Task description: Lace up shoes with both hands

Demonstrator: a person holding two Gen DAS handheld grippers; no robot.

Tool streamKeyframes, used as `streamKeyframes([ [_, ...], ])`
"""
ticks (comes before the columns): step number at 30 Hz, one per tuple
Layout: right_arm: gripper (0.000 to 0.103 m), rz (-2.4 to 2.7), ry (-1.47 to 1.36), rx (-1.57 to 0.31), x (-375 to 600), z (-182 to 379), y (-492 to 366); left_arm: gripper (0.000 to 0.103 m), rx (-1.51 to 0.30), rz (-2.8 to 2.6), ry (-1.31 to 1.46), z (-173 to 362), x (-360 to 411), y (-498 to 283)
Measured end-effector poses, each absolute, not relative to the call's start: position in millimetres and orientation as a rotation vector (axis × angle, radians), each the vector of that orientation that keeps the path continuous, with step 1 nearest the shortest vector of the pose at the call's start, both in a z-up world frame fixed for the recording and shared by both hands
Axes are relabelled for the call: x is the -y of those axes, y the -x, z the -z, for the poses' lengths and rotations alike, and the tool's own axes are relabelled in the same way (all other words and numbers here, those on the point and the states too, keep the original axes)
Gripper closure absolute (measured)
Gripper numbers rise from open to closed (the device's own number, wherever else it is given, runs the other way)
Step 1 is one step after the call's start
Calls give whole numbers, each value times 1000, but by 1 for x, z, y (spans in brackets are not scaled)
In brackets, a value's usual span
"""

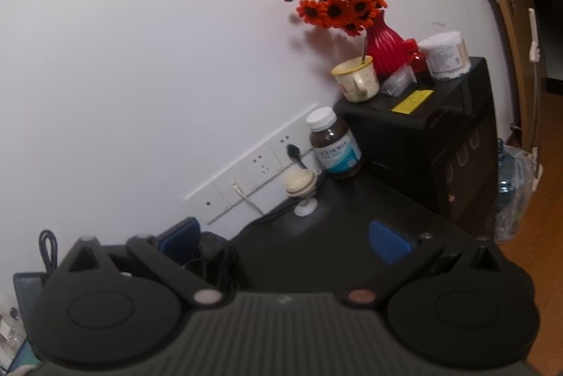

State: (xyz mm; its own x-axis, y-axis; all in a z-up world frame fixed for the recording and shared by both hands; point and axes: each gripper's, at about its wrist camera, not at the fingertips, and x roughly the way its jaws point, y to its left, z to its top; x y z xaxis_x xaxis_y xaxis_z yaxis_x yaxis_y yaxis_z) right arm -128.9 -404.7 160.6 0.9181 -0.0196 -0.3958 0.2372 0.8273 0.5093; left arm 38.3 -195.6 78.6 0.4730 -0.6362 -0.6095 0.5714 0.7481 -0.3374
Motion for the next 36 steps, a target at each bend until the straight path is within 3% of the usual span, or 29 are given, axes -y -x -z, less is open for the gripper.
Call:
streamKeyframes([
  [16,5,-308,-445,-323,394,-150,54,99,-689,428,119,-104,145,-16],
  [23,44,-611,-471,-481,355,-126,5,99,-722,330,97,-95,136,-5],
  [25,48,-679,-469,-531,339,-120,-7,99,-720,322,87,-93,136,-4],
  [28,62,-736,-471,-591,320,-113,-17,99,-714,315,77,-91,136,-2],
  [30,77,-744,-486,-628,312,-108,-24,99,-719,310,75,-88,135,0],
  [36,79,-805,-526,-713,301,-97,-41,99,-742,292,73,-80,128,4],
])
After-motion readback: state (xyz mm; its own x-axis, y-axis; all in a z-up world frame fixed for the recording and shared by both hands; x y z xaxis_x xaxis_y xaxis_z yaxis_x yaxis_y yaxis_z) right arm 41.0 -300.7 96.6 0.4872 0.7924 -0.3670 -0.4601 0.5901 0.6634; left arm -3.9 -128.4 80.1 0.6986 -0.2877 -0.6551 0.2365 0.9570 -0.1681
